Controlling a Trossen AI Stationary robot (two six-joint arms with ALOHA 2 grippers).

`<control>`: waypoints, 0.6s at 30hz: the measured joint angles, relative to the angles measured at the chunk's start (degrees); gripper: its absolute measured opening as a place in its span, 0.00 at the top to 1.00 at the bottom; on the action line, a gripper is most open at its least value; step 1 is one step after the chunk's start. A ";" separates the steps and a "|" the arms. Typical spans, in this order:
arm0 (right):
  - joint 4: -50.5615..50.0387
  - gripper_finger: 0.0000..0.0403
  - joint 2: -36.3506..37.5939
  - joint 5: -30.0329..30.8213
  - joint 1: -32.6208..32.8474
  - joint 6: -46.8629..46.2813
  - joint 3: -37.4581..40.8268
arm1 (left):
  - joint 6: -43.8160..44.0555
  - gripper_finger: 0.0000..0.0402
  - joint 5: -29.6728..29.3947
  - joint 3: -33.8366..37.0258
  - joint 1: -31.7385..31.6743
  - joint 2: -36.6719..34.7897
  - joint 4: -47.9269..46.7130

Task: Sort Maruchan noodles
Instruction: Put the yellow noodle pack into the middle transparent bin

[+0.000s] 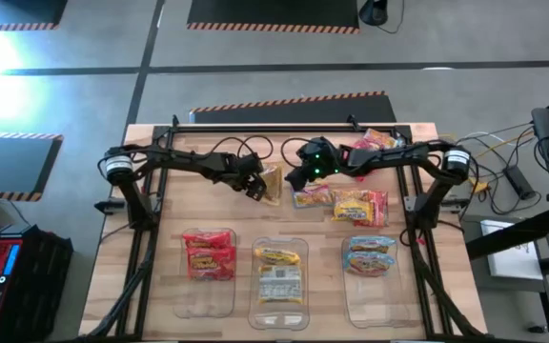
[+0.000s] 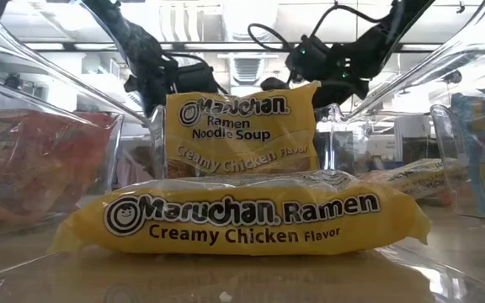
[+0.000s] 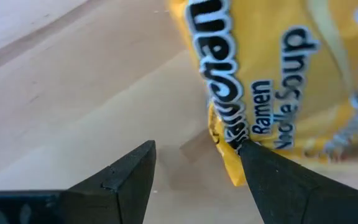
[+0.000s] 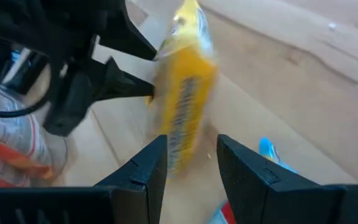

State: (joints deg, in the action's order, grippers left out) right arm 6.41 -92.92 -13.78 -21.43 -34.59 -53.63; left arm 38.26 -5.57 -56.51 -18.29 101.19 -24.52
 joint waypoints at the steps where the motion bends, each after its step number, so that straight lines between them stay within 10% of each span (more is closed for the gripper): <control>1: 0.65 0.68 -0.01 0.02 -0.21 -0.02 0.00 | -0.02 0.45 -0.13 0.00 -0.13 0.00 -0.32; 18: 4.64 0.45 -1.20 -6.22 -3.47 -2.41 0.00 | 0.22 0.45 -2.95 0.00 -0.59 0.00 -0.30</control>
State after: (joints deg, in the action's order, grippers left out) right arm 11.05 -94.12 -19.99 -24.91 -36.99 -53.63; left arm 38.48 -8.52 -56.51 -18.87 101.19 -24.82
